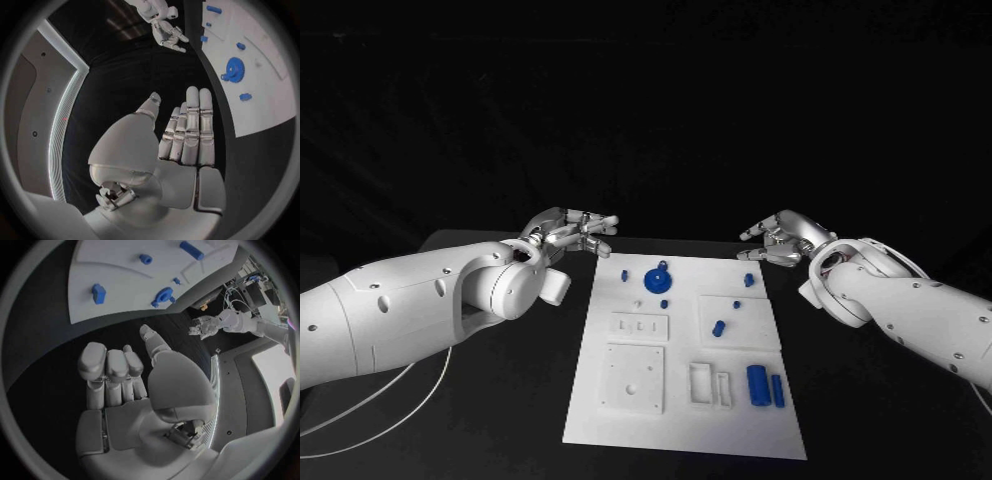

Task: Assemble the parts on the task board

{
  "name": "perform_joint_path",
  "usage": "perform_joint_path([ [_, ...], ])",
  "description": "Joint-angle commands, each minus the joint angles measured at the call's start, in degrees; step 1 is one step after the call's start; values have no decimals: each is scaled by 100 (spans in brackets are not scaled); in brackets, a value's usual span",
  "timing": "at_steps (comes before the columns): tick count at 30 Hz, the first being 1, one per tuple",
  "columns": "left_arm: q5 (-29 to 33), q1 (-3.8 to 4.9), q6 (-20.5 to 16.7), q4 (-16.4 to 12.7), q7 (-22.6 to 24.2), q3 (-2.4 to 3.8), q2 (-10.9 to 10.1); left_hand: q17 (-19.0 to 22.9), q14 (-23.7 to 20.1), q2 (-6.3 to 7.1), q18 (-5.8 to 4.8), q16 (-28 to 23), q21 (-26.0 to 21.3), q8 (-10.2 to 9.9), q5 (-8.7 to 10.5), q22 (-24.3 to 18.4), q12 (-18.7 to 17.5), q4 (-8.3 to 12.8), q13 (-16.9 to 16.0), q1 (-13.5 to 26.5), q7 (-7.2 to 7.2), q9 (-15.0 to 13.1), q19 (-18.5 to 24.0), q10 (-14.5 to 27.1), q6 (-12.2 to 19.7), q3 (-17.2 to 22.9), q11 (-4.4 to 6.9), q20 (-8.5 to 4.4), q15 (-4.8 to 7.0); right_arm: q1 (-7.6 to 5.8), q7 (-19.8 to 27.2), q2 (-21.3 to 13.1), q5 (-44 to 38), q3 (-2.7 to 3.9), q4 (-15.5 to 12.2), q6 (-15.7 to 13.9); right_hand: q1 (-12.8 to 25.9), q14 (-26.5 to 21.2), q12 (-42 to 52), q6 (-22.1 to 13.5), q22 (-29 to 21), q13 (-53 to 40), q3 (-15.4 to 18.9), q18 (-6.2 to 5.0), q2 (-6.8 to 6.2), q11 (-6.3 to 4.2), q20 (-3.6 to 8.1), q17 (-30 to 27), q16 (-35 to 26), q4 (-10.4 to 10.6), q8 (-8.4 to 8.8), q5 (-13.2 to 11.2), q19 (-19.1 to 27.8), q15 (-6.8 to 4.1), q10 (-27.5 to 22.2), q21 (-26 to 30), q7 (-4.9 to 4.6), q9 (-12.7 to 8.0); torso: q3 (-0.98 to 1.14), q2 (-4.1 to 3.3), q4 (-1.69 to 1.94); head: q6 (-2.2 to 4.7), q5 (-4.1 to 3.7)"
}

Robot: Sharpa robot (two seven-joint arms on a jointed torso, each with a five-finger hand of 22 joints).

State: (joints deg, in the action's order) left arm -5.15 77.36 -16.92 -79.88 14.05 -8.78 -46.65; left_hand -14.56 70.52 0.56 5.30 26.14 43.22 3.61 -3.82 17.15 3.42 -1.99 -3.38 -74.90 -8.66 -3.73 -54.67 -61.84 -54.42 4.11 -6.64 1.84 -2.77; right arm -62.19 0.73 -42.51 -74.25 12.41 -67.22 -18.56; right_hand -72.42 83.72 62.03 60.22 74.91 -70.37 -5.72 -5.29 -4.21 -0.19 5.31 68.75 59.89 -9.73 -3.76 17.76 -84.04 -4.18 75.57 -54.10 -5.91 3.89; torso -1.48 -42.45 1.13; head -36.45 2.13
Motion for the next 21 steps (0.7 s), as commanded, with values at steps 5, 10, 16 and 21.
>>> perform_joint_path([
  [5, -41, -24, 142, 25, 51, 3, 14, 3, -48, -23, -15, 0, 36, -1, -35, -6, 7, 49, -9, -22, 5, -7, 44, 14, -15, -11, -18, -2, -3, 93, 692, -23, 48, 8, 344, 644, -98, -26, 9, -48, 695, 6, 3, 57, -21, 26, -38, 5, 5, -102, 21, 75, -215, 38, -42, -38, -29, -10, 45, 6, -16, -7, -36],
  [10, -44, -40, 176, 41, 21, 3, 6, 3, -48, -16, -14, 1, 40, -2, -34, -7, 4, 55, -8, -24, -1, -6, 45, 63, 5, -15, -26, -1, -5, 181, 772, -6, 82, 9, 536, 718, -88, -36, -14, -171, 691, 21, 42, 50, -10, 45, -45, 2, -5, -125, 18, 34, -204, 51, -63, -35, -59, -9, 37, 2, -11, 9, -32],
  [16, -57, -52, 210, 51, -1, 2, -1, 5, -55, -7, -7, -2, 39, 0, -32, -10, 6, 51, -9, -20, -15, -7, 51, 88, 20, -15, -45, 11, -21, 253, 810, 36, 122, 9, 670, 774, -142, -43, -26, -265, 686, 36, 188, 28, 23, 61, -64, 0, -13, -133, 16, 57, -191, 64, -84, -27, -79, -5, 19, 6, -2, -10, -40],
  [21, -68, -61, 221, 58, -8, 2, 0, 5, -55, -7, -7, -2, 39, 0, -32, -10, 6, 51, -9, -20, -15, -7, 51, 88, 20, -15, -45, 11, -21, 287, 820, 79, 131, 9, 769, 796, -172, -51, -33, -301, 684, 43, 219, 22, 44, 65, -70, -6, -22, -159, 16, 85, -184, 68, -96, -20, -87, -4, 15, 11, 1, -16, -42],
])
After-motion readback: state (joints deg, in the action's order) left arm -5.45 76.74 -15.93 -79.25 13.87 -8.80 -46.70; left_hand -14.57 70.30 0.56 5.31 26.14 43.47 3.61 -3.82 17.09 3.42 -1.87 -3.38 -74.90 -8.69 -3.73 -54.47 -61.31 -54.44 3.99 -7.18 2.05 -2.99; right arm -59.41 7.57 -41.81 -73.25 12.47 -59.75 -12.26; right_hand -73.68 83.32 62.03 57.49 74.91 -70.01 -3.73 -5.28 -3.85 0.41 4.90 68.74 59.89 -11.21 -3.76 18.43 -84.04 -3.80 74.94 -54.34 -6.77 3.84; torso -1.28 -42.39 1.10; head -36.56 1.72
